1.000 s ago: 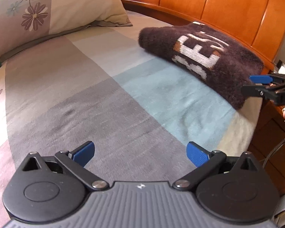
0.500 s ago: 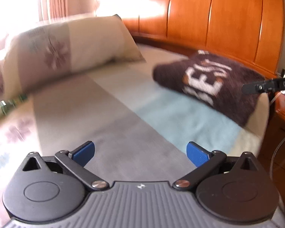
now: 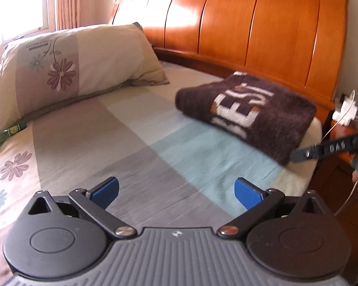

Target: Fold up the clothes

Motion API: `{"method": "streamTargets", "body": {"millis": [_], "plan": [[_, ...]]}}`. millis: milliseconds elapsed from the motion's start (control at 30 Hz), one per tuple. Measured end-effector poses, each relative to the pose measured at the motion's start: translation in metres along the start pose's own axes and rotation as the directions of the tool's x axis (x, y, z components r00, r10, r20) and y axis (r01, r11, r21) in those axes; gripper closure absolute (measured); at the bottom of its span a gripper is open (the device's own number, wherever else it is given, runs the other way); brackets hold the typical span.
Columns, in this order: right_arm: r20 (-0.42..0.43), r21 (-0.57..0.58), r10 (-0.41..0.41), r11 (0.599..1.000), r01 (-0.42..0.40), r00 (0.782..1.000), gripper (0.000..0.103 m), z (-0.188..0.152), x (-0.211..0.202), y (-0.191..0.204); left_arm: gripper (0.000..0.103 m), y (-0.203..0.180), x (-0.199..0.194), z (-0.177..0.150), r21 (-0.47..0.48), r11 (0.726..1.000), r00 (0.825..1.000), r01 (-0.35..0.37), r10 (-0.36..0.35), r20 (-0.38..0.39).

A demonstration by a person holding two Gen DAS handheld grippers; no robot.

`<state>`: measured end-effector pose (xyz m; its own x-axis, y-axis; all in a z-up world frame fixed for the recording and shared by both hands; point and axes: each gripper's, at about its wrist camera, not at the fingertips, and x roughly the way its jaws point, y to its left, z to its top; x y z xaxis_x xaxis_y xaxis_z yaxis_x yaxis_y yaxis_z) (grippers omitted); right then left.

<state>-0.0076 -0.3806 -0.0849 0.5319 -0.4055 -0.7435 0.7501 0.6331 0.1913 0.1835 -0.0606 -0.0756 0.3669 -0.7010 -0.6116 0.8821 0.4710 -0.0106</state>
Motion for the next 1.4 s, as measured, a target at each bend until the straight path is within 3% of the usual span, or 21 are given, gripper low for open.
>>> {"method": "streamTargets", "body": {"millis": [367, 500, 600, 767, 967, 1400], "plan": [[-0.026, -0.041, -0.008, 0.999, 0.007, 1.0, 0.0, -0.029, -0.029, 0.021, 0.001, -0.017, -0.021, -0.009, -0.006, 0.999, 0.999, 0.033, -0.033, -0.023], [-0.033, -0.056, -0.025, 0.998, 0.023, 0.999, 0.0, -0.039, -0.037, 0.025, 0.001, -0.02, -0.024, -0.008, -0.019, 1.0, 0.999, 0.011, -0.012, -0.04], [-0.017, -0.06, -0.04, 0.997, 0.039, 0.999, 0.0, -0.043, -0.046, 0.028, 0.001, -0.024, -0.027, -0.007, -0.022, 1.0, 0.999, 0.019, -0.02, -0.033], [0.017, -0.055, -0.066, 0.996, 0.066, 0.998, 0.0, -0.049, -0.06, 0.034, 0.001, -0.04, -0.028, 0.001, 0.006, 1.0, 0.999, -0.027, 0.027, -0.022], [0.027, -0.08, -0.085, 0.993, 0.087, 0.996, 0.0, -0.058, -0.072, 0.047, 0.001, -0.058, -0.028, 0.012, 0.051, 0.999, 1.0, -0.014, 0.015, -0.024], [0.085, -0.078, -0.145, 0.985, 0.151, 0.986, 0.0, -0.063, -0.103, 0.059, 0.001, -0.056, -0.042, 0.01, -0.028, 0.999, 0.996, -0.016, 0.014, -0.088]]}}
